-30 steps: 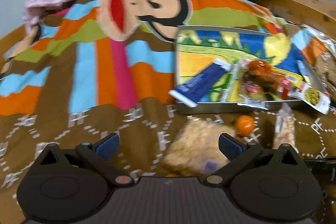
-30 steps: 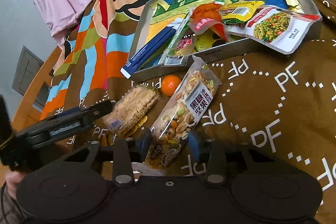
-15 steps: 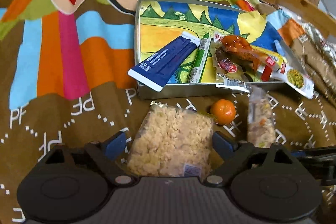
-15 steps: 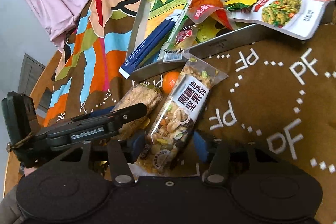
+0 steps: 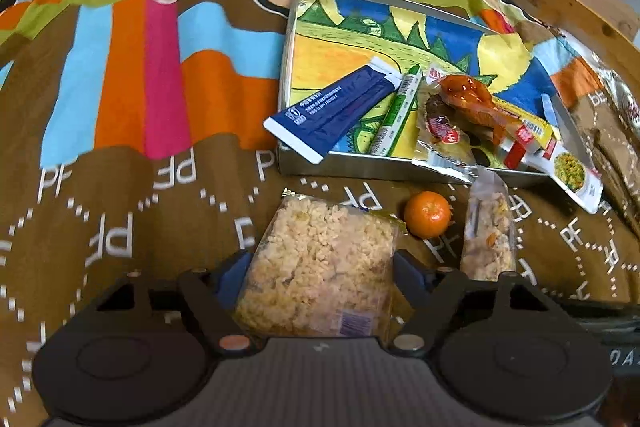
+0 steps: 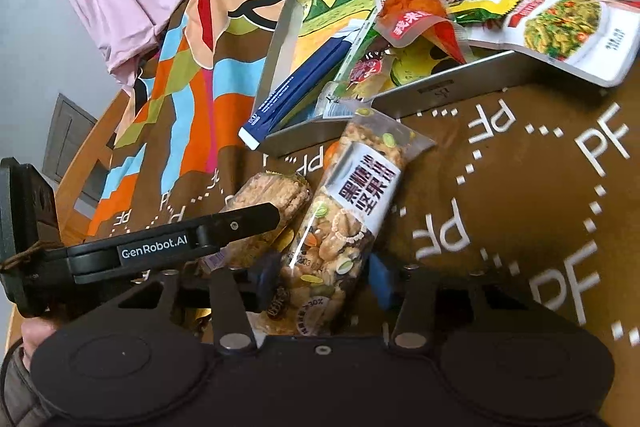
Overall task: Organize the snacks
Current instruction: 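Grasp the nut bar packet with the right tool while the left tool grasps the granola bar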
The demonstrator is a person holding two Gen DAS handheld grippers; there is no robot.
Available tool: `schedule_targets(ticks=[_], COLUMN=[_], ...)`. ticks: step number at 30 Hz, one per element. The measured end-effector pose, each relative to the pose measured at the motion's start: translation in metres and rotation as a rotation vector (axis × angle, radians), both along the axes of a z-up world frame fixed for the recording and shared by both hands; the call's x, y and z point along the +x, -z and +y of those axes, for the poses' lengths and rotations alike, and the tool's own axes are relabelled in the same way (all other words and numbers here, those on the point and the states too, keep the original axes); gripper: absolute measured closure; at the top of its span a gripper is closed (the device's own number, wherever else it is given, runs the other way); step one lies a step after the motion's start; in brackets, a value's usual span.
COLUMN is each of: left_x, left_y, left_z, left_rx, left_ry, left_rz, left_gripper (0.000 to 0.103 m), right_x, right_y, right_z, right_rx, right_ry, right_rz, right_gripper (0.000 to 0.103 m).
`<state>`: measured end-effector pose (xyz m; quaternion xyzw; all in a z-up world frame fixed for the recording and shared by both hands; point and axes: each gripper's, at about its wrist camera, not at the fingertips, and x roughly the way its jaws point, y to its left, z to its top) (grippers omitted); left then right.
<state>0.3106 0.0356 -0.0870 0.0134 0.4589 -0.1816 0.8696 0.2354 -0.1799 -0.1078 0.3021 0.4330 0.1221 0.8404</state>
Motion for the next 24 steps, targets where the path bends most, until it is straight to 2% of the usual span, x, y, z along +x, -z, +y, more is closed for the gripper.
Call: schedule_targets(ticks=[6,9,16,19,21,24], left_x=[-0.026,-0.038,-0.058,-0.066,-0.070,-0.075], left_y=[-0.011,-0.017,-0.027,-0.027,-0.027,-0.028], left_z=[-0.001,-0.002,0.002,0.001,0.001,0.001], left_rx=[-0.029,-0.034,-0.123,-0.130,-0.131,-0.128], left_ry=[-0.047,-0.058,-0.100,-0.113,-0.122,-0.130], left_rz=[0.012,0.021,0.056,0.064,0.069,0.065], left_gripper=[0.024,0.024,0.024,0.024,0.024,0.024], right_x=[-0.022,-0.036,-0.063,-0.067,-0.066,-0.064], right_y=[-0.014,-0.023,-0.031,-0.029,-0.024,-0.016], right_z=[-0.004,-0.008,-0.023,-0.019,-0.015,-0.013], right_rx=[-0.085,-0.126,-0.141,-0.213,-0.254,-0.262], right_ry=[-0.021,-0.018,0.010,0.003,-0.011,-0.023], right_rz=[0.033,0.018,0.011,0.011,0.015,0.024], right_gripper=[0.057,0.060,0.062,0.063,0.061,0.054])
